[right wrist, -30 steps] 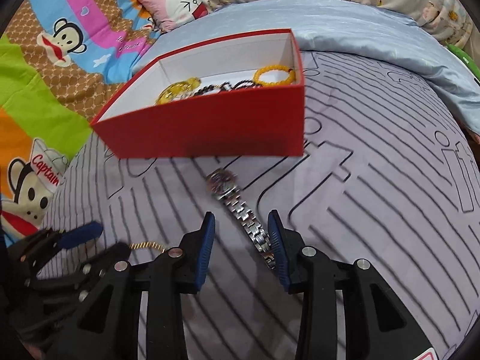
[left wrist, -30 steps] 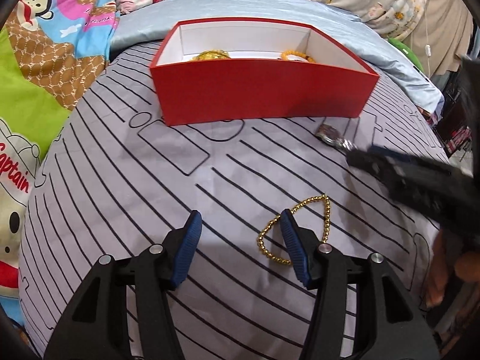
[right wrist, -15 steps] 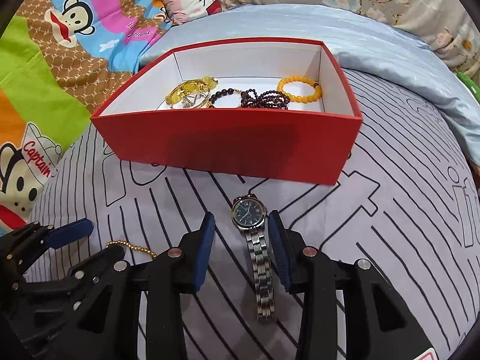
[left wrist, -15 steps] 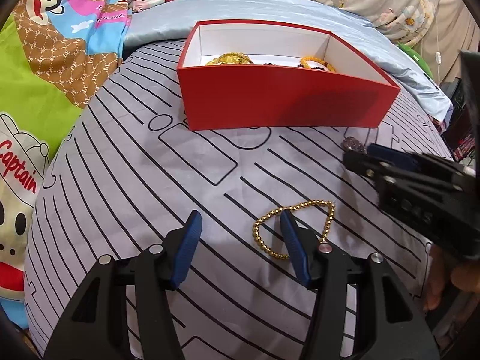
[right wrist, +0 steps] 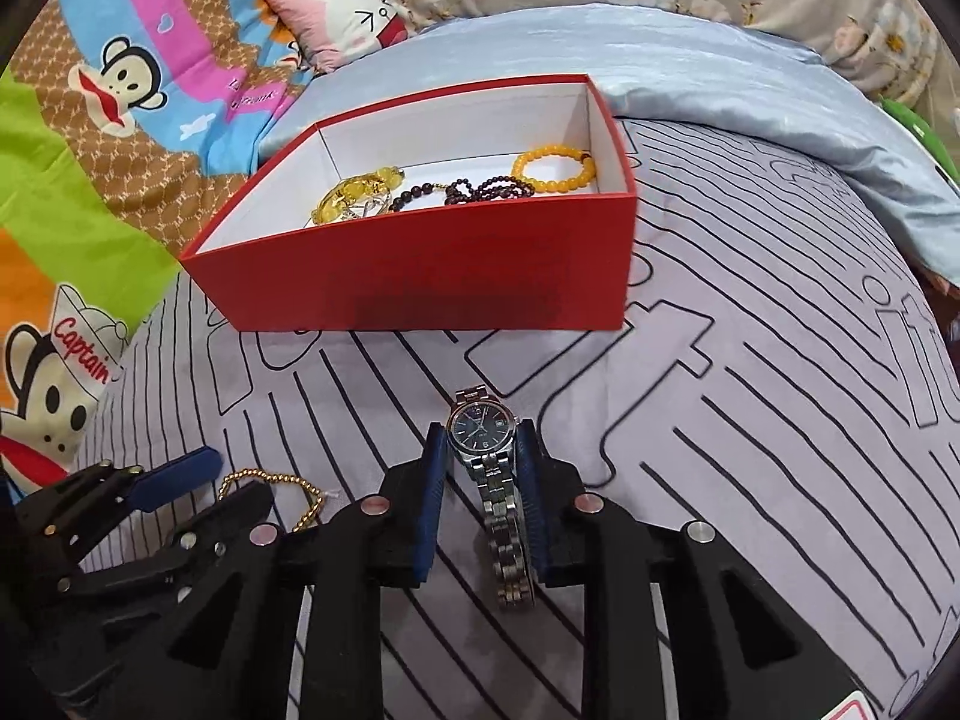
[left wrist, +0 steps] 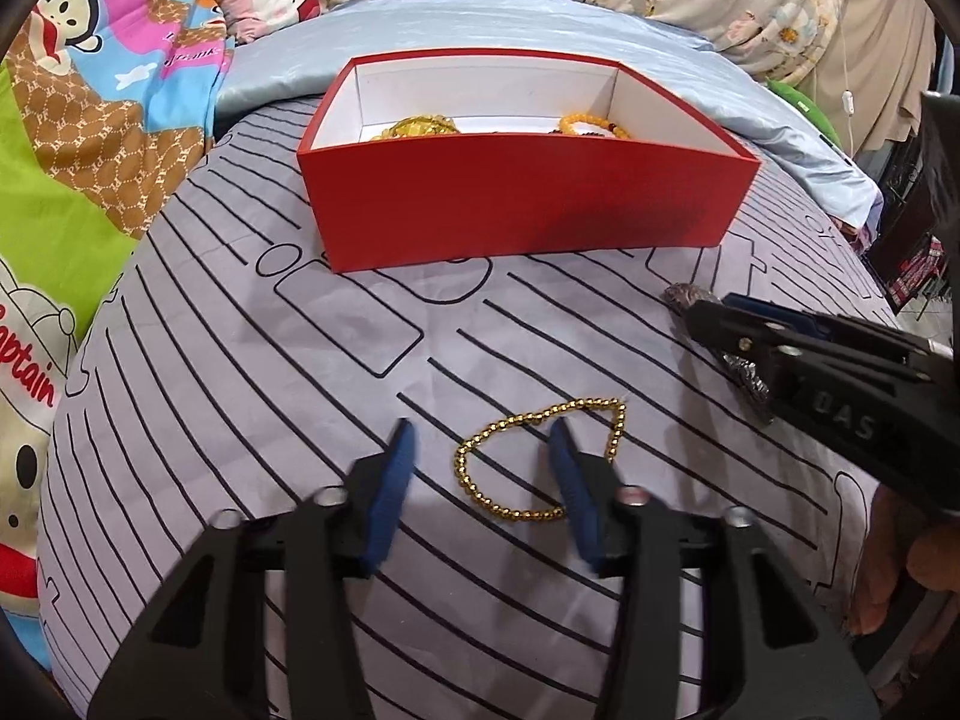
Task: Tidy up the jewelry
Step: 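Grasp the gold chain bracelet with left gripper while right gripper grasps the silver watch, then carry the gold chain and silver watch into the red box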
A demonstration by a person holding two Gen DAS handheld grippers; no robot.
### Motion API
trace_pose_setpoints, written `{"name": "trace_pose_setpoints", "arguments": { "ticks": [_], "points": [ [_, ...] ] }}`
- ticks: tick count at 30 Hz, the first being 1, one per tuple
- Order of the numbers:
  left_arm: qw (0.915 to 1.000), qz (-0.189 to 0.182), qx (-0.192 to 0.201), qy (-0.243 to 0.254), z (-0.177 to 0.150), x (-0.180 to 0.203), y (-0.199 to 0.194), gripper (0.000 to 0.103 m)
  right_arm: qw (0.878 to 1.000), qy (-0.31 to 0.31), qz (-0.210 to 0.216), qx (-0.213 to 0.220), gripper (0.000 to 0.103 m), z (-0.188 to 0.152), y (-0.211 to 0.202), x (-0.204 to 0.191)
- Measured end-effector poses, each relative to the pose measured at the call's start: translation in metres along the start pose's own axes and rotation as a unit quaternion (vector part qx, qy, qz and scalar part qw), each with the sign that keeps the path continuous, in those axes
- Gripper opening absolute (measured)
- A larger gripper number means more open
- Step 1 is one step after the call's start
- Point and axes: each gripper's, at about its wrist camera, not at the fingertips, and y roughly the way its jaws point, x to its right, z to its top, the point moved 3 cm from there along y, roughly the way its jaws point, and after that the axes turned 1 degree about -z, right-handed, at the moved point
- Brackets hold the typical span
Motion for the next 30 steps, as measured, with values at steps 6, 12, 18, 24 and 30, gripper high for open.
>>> {"name": "trace_pose_setpoints", "arguments": {
  "ticks": [6,12,18,24,30],
  "points": [
    [0.9989,-0.045,-0.007,-0.003,-0.001,0.005,-0.001,0.003,1.0,0.026,0.009,0.0,0.022,-0.009,-0.013,0.007],
    [0.9983,-0.058,-0.005,-0.001,-0.002,0.013,-0.008,0.003,0.999,0.032,0.012,0.01,0.022,-0.016,-0.03,0.006],
    [0.9976,-0.068,0.011,-0.012,0.007,0.014,-0.028,0.002,0.999,0.032,0.019,0.03,0.022,-0.015,-0.051,0.003],
    [0.9965,-0.075,0.033,-0.014,0.025,0.013,-0.054,0.002,0.998,0.032,0.025,0.055,0.022,-0.007,-0.072,-0.002],
    [0.9955,-0.077,0.054,-0.011,0.046,0.013,-0.075,0.002,0.996,0.026,0.031,0.079,0.022,0.008,-0.089,-0.006]
  ]
}}
